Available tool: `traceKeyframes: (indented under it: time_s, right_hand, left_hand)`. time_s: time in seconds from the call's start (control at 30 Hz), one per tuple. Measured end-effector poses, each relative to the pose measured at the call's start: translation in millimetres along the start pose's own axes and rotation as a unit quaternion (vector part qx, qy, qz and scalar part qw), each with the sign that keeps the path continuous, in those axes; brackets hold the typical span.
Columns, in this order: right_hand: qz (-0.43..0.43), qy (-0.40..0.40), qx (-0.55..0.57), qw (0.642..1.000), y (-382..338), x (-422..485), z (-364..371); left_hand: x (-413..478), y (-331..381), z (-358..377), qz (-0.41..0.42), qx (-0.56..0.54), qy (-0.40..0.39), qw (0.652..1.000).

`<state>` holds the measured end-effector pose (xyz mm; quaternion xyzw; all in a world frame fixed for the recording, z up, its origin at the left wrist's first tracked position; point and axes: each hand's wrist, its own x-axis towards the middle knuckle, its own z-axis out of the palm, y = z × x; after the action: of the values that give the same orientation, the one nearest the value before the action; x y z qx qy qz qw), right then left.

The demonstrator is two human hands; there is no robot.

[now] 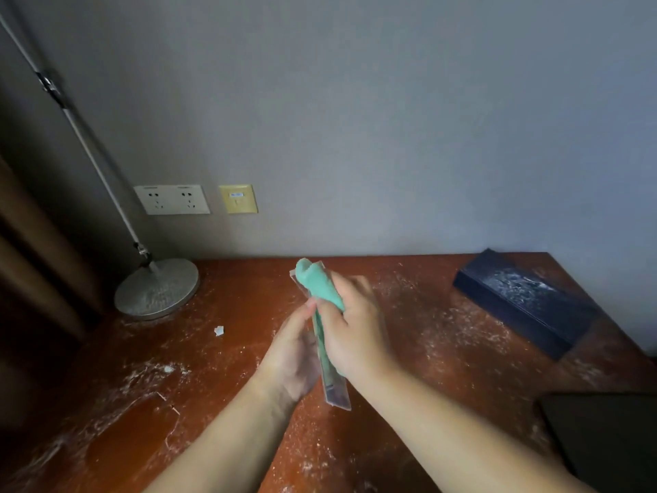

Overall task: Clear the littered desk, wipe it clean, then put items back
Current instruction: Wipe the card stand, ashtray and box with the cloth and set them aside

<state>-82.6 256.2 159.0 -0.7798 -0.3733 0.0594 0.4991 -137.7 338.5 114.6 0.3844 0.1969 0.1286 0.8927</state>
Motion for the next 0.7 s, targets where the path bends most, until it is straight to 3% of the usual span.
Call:
traceKeyframes:
  time_s: [0.13, 0.23, 0.37, 0.43, 0.5, 0.53, 0.6, 0.7]
  right_hand:
    - [-0.114, 0.067, -0.053, 0.990, 22, 5, 6]
    - [-0.114, 0.101, -0.074, 0.986, 35, 6, 14]
    - [-0.019, 0.023, -0.123, 0.992, 46, 7, 12]
    - [0.079, -0.059, -0.232, 0.968, 53, 11, 8]
    - [0.170, -0.092, -0.309, 0.931, 62, 14, 1]
    - [0.205, -0.079, -0.305, 0.926, 66, 14, -2]
    - [0.234, -0.028, -0.185, 0.954, 70, 16, -6]
    - [0.144, 0.018, 0.063, 0.987, 49, 18, -3]
  left_hand:
    - [-1, 2, 2, 0.000, 0.007, -0.030, 1.000]
    - [-5, 2, 5, -0.005, 0.008, -0.057, 0.998]
    - [-7, 4, 3, -0.006, 0.036, -0.058, 0.998]
    - [-7, 9, 3, -0.007, 0.069, -0.038, 0.997]
    - [-5, 14, -1, -0.005, 0.102, 0.001, 0.995]
    - [-4, 16, -5, -0.002, 0.111, 0.015, 0.994]
    - [1, 19, -12, -0.001, 0.108, 0.027, 0.994]
    - [7, 18, -15, 0.002, 0.064, -0.010, 0.998]
